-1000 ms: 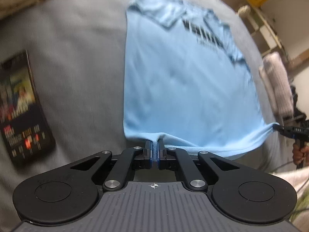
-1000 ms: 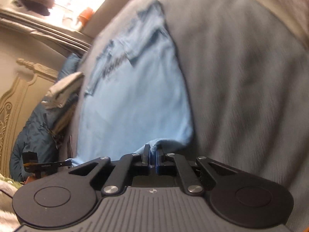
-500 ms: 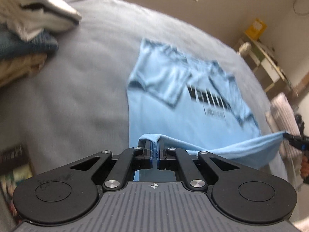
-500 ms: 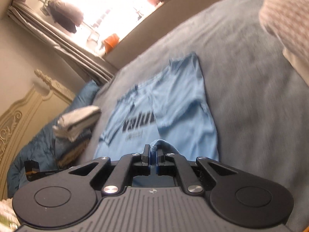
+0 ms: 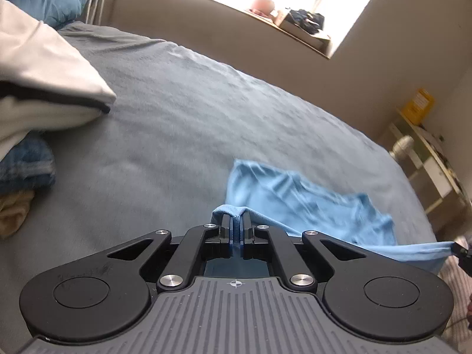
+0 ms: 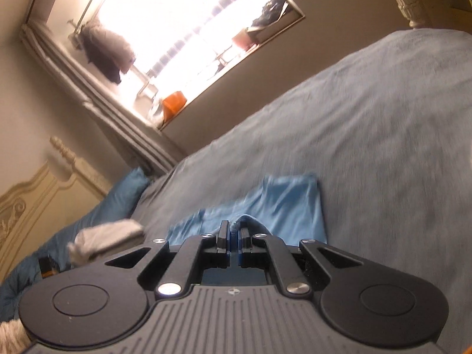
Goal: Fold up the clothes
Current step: 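Lift the held hem with both grippers, fold it toward the collar, release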
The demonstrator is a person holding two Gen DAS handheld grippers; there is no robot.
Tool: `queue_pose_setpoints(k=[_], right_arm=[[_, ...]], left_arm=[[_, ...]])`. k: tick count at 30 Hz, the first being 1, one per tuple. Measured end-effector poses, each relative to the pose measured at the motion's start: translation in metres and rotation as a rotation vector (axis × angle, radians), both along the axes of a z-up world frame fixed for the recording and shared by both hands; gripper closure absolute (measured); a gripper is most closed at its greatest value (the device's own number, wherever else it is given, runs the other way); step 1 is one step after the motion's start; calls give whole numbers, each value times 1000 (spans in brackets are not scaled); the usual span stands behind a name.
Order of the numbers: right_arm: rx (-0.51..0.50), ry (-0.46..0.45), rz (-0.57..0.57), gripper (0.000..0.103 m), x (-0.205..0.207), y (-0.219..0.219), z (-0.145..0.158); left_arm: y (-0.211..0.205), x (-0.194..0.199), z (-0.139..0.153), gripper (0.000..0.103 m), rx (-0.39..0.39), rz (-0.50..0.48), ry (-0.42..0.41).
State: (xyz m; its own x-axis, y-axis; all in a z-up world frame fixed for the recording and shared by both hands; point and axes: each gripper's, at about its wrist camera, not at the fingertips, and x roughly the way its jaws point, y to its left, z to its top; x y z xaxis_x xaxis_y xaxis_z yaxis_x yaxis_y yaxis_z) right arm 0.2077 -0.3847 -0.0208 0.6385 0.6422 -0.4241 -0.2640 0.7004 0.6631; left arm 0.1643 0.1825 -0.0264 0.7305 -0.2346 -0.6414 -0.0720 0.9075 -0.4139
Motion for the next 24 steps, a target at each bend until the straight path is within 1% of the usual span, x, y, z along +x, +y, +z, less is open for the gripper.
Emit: queue_pose_setpoints(k=[4,9,16,18,19,21,22,23,24], right_arm=[[-1,2,-38,99,39,3,-8],[-18,27,-70,99,77,12,-26],[-14,89,-139,99,113,14,-60],[-3,132,-172,99,124,12,-76],[18,182,-199,98,129,10,-86],[70,288,-252,96,137,4,-107],[117,334,-271,93,139,0,-116],[165,379,-289,93,140,-5,-126],[220,390,-309,92,137,-10,-131]], left_arm=[[0,34,-9,101,-2,31,-2],[-2,73,-24,101,-7,66,5],[-4,100,-53,101,-18,98,40],[-1,107,-66,100,-47,88,72],[3,109,-72,99,-77,96,96],[15,109,-80,96,-179,128,119],[23,108,-82,95,-246,151,131],[30,107,-84,94,-313,175,142],[38,104,-86,90,-376,199,152]])
